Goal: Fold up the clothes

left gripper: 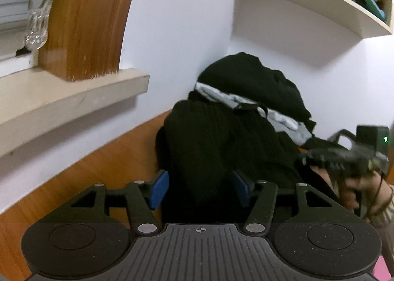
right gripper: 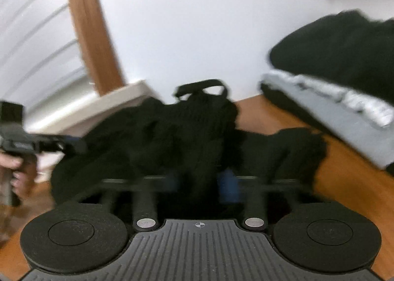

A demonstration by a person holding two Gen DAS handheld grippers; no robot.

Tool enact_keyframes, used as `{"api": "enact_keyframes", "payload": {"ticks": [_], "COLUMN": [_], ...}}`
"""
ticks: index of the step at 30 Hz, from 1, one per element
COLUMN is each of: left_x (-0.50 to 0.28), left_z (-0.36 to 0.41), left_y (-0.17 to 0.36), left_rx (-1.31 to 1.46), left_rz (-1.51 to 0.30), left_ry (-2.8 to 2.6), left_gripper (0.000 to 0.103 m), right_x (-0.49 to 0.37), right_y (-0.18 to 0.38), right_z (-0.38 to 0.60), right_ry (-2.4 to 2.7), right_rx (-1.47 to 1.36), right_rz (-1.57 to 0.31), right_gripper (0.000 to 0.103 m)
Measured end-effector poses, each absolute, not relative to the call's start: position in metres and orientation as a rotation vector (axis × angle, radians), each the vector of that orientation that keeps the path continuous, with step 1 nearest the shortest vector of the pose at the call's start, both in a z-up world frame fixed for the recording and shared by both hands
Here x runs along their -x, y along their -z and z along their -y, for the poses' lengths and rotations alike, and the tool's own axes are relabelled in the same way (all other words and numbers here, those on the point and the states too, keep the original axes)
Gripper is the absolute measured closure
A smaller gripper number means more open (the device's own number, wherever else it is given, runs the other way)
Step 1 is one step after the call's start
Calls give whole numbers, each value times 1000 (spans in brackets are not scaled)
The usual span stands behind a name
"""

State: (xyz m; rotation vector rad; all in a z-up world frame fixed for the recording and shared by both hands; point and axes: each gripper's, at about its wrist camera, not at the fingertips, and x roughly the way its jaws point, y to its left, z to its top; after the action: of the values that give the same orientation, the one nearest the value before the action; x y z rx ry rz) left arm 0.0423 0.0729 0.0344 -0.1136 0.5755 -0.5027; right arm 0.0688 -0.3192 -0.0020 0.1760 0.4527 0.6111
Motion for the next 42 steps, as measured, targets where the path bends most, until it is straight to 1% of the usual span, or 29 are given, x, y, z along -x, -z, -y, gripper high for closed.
{"api": "enact_keyframes", "payload": {"ticks": [3, 5, 6, 7, 8, 9, 11, 17, 20, 23, 24, 26, 27, 29, 30, 31, 33, 34, 35, 36, 37, 38, 39, 42], "left_x": [-33, -29, -26, -24, -20, -15, -6, 26, 36, 38, 37, 36, 35, 36, 37, 37, 36, 36, 36, 35, 34, 34, 34, 35], "left_z": [-82, -85, -86, -87, -87, -87, -87, -81, -73, -65, -62, -57, -55, -53, -53, -54, -57, -58, -60, -63, -66, -69, -72, -79], "left_y": [-35, -34, -33, -32, -31, -29, -24, -21, -17, -10, -8, -4, -2, -2, -2, -2, -3, -3, -4, -6, -9, -12, -15, -24], "left_rx": [127, 145, 150, 154, 151, 144, 127, 29, -47, -103, -111, -133, -143, -152, -153, -154, -146, -142, -137, -128, -118, -110, -107, -98], "left_rz": [-568, -571, -575, -580, -583, -585, -586, -540, -545, -554, -564, -577, -582, -581, -572, -564, -549, -541, -534, -535, -536, -537, -536, -532], "left_ry": [519, 535, 542, 549, 562, 573, 584, 553, 567, 580, 588, 579, 575, 570, 565, 560, 545, 537, 530, 527, 524, 522, 525, 532], "left_gripper": [42, 42, 42, 42, 41, 41, 41, 41, 43, 52, 60, 66, 71, 72, 73, 77, 78, 95, 97, 98, 99, 99, 99, 99], "right_x": [-50, -53, -55, -57, -56, -52, -40, 8, 30, 47, 53, 63, 67, 72, 73, 74, 73, 70, 67, 64, 61, 60, 60, 63], "right_y": [-27, -26, -22, -18, -15, -14, -13, -13, -15, -14, -12, -8, -6, -1, 2, 7, 17, 21, 23, 23, 21, 17, 14, 8], "right_z": [349, 345, 339, 334, 332, 331, 330, 316, 302, 284, 277, 265, 260, 250, 246, 240, 231, 229, 230, 232, 236, 239, 241, 250], "right_ry": [-583, -518, -479, -450, -439, -435, -428, -421, -465, -534, -560, -583, -592, -605, -607, -597, -575, -571, -572, -578, -586, -587, -585, -586], "right_rx": [-268, -209, -149, -116, -99, -82, -46, 115, 184, 245, 274, 335, 364, 414, 441, 482, 559, 579, 580, 567, 543, 526, 519, 502], "right_rz": [-336, -374, -402, -432, -441, -438, -423, -373, -359, -373, -379, -377, -371, -370, -369, -363, -349, -350, -356, -367, -381, -385, -383, -380], "right_gripper": [100, 98, 90, 86, 78, 67, 59, 49, 46, 44, 44, 43, 41, 36, 35, 35, 36, 36, 42, 59, 64, 70, 74, 78]}}
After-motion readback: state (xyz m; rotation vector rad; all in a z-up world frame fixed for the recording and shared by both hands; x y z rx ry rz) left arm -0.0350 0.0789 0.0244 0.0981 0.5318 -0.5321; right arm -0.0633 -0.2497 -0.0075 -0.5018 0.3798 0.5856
